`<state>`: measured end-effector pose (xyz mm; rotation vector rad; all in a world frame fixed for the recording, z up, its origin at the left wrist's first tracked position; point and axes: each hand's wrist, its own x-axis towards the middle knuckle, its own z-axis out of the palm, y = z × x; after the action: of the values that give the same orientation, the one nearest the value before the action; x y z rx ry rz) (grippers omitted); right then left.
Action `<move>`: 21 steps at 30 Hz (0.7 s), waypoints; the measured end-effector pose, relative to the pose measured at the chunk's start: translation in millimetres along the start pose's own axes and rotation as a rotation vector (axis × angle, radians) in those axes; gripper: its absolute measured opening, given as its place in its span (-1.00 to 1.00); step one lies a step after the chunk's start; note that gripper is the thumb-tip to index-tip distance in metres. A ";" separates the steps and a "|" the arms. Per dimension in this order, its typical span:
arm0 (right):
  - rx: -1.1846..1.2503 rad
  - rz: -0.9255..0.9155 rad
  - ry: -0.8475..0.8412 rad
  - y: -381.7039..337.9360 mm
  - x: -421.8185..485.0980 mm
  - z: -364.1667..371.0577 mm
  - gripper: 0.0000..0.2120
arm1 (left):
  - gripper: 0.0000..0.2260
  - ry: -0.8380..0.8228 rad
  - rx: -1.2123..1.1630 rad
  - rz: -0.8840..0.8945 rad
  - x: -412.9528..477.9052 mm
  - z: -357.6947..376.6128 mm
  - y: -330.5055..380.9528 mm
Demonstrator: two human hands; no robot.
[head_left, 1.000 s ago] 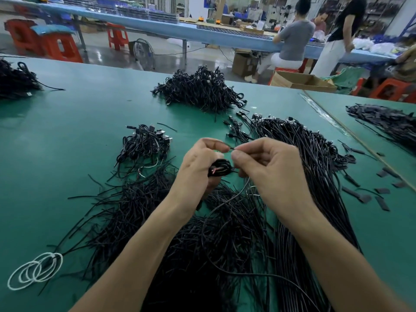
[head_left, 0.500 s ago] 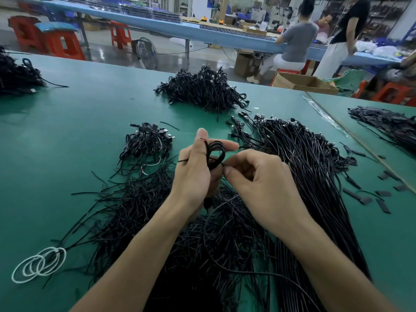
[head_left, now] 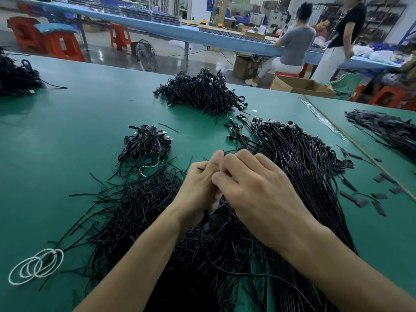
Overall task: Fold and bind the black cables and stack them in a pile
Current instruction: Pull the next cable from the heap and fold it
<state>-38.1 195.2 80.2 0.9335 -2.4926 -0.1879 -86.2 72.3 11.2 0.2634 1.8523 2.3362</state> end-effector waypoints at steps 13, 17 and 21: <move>0.467 0.164 -0.178 30.5 -2.5 7.3 -0.91 | -0.54 -0.443 -0.150 -0.375 -2.4 -9.5 11.9; 0.584 0.171 -0.184 37.8 -5.8 4.4 -0.96 | -0.64 -0.597 0.020 -0.278 -8.8 -11.9 14.9; 0.566 0.129 -0.231 38.0 -10.0 2.9 -0.89 | -0.74 -0.565 0.159 -0.321 -11.9 -7.5 12.2</move>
<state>-55.1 230.4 84.6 0.9970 -2.8729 0.5059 -76.4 59.8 20.8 0.5357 1.6447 1.6804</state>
